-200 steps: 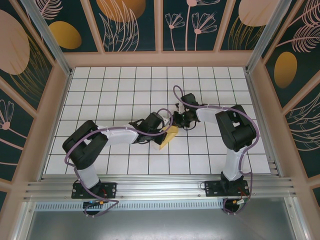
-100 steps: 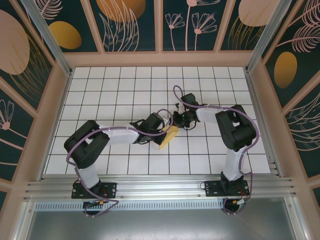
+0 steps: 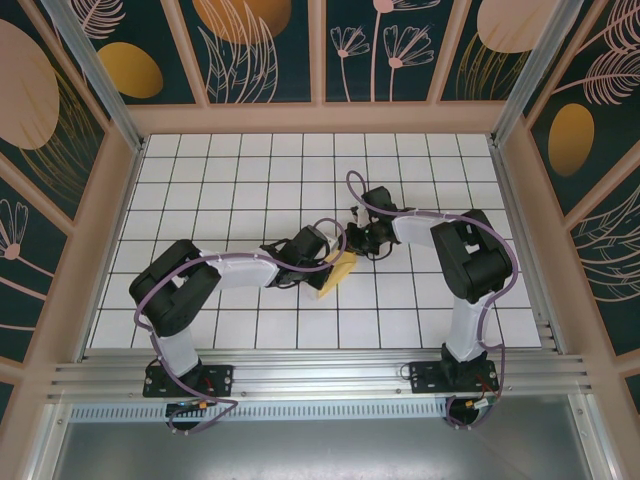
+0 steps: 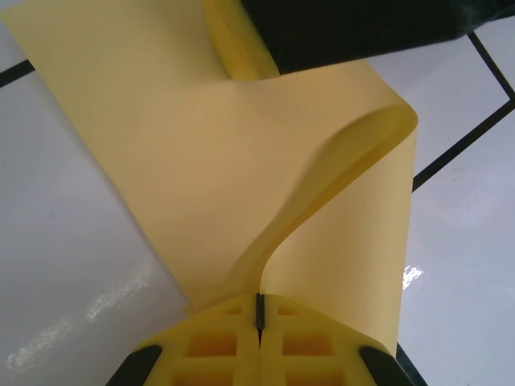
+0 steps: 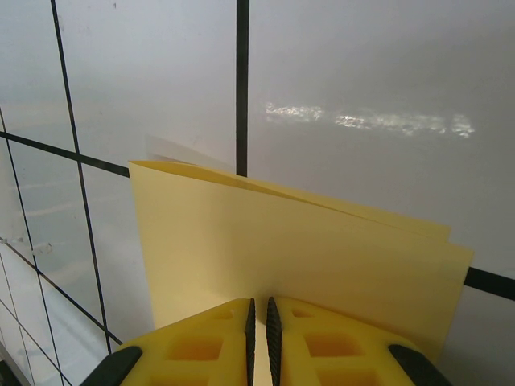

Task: Fold a paper plane with a square sheet of paper (pick it up from the middle)
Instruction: Third fold the triangle at the center of the table.

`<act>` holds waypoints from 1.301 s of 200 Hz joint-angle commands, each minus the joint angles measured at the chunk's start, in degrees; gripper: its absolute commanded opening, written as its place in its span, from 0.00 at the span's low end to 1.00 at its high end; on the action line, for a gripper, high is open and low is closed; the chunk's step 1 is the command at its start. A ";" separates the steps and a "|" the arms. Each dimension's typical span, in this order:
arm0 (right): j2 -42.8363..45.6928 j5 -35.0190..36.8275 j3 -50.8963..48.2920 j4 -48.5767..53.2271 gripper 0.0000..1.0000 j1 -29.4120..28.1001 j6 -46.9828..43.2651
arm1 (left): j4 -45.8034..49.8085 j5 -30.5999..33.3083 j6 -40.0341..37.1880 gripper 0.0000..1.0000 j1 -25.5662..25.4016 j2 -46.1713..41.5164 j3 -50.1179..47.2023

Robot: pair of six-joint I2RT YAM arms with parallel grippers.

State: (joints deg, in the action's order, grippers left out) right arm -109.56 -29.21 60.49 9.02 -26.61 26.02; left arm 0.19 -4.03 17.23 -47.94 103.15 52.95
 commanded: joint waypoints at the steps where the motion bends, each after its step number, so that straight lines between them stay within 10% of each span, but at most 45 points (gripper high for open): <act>1: -2.49 1.79 -1.22 1.47 0.18 -0.12 0.26 | -0.09 -0.12 1.00 0.02 0.43 0.80 0.97; 260: -2.30 0.70 -2.09 -0.49 0.18 0.24 1.71 | -0.20 -2.16 5.54 0.03 0.43 0.47 -0.69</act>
State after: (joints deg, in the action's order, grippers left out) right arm -109.56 -29.87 60.07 7.94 -26.46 27.33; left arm -0.23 -5.52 23.03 -47.94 103.24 52.60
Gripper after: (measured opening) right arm 0.184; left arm 0.066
